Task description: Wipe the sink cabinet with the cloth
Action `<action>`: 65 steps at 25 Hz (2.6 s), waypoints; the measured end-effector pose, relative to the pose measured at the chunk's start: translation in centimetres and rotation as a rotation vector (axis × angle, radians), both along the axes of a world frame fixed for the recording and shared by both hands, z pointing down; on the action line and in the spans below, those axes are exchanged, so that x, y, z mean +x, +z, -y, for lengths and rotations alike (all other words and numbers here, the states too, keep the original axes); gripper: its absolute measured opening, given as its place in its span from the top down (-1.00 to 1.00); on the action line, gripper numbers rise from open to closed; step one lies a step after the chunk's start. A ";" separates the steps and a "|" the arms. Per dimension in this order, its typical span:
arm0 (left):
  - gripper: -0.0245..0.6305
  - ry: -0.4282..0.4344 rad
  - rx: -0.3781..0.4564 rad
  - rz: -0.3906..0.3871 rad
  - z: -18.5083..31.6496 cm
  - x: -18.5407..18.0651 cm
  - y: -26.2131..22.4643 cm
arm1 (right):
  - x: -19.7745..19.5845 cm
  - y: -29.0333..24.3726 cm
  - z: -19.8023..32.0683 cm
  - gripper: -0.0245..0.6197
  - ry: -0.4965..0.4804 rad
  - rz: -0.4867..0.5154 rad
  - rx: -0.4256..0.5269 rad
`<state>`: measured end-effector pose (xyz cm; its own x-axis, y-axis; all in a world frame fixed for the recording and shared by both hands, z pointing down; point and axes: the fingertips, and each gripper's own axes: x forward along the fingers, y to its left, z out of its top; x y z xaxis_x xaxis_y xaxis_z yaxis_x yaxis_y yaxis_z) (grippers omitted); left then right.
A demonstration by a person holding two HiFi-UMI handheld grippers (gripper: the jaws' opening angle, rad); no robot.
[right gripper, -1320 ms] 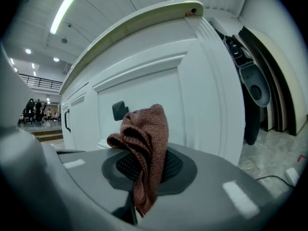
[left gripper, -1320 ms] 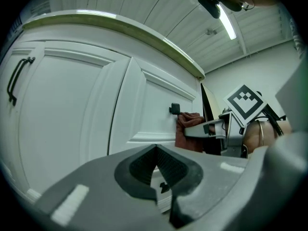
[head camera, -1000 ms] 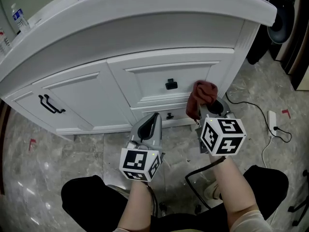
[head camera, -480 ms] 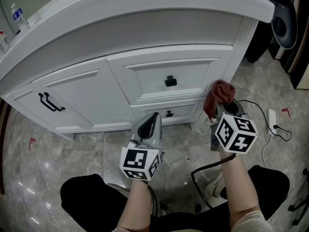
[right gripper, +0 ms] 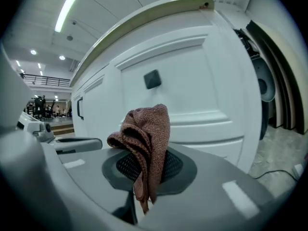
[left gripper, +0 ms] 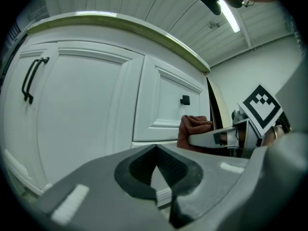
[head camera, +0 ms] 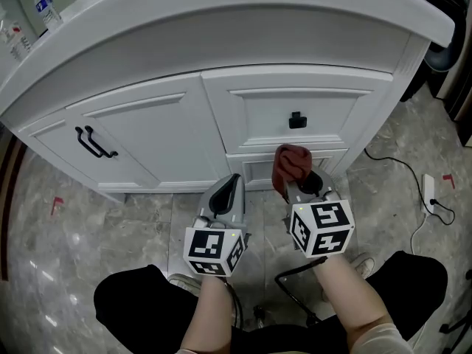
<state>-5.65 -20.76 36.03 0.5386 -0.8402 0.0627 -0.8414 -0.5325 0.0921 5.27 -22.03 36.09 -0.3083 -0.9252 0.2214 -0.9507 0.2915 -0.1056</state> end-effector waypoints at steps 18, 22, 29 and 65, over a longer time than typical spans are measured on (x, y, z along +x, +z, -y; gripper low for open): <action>0.93 -0.082 -0.044 -0.004 1.2 -4.8 2.5 | -10.5 6.1 3.1 0.68 -0.195 -0.081 -0.029; 0.93 -0.058 -0.047 -0.001 1.4 -3.4 2.8 | -8.6 6.8 3.2 0.68 -0.166 -0.078 -0.045; 0.93 -0.031 -0.053 0.004 1.3 -1.8 3.1 | -5.5 7.4 3.3 0.68 -0.120 -0.077 -0.067; 0.93 0.125 -0.062 0.024 0.9 7.9 4.6 | 11.4 6.8 1.4 0.68 0.163 0.022 -0.100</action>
